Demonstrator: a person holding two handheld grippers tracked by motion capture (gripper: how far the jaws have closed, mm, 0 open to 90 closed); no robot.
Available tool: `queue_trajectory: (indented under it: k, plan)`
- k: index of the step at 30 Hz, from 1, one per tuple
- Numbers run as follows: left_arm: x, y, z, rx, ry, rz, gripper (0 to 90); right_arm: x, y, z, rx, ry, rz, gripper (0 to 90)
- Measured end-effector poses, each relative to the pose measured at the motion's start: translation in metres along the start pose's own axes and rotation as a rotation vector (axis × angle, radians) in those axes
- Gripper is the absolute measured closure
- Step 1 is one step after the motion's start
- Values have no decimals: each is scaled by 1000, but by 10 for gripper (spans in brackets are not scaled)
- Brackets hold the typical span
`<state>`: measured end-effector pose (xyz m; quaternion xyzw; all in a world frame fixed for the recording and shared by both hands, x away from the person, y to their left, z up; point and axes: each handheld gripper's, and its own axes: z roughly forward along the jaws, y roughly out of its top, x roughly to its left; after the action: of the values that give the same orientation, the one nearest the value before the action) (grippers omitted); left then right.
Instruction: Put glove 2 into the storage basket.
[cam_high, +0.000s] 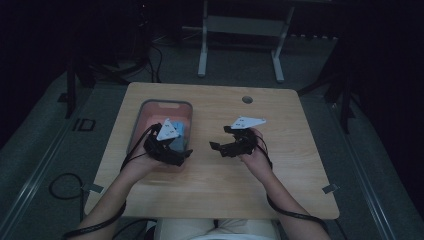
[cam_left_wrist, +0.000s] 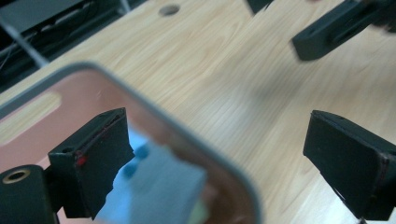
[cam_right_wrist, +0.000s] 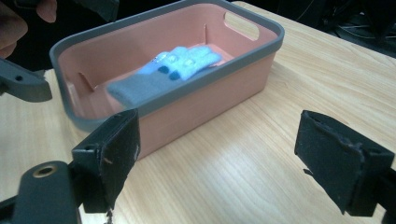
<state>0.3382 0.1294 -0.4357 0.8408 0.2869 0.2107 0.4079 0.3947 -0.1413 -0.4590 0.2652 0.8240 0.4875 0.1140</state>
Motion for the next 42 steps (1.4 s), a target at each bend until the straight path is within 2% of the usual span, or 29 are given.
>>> queue_trajectory:
  k: [4,11,18,22,32,38,42]
  plan:
    - [-20,11,3,-40,-36,5,75,-1,-7,-11,-8,-11,-2,142]
    - [-51,23,20,-75,-85,35,74,-6,-18,-26,-11,-29,-6,142]
    - [-65,27,39,-89,-118,31,74,-14,-27,-34,-12,-42,1,142]
    - [-74,26,49,-88,-128,53,74,-17,-35,-37,-6,-46,-4,142]
    - [-93,14,71,-73,-161,104,74,-26,-59,-41,13,-73,1,142]
    - [-98,6,78,-88,-189,116,74,-28,-73,-42,28,-83,-1,142]
    - [-102,1,84,-75,-204,135,74,-28,-77,-42,31,-83,-1,142]
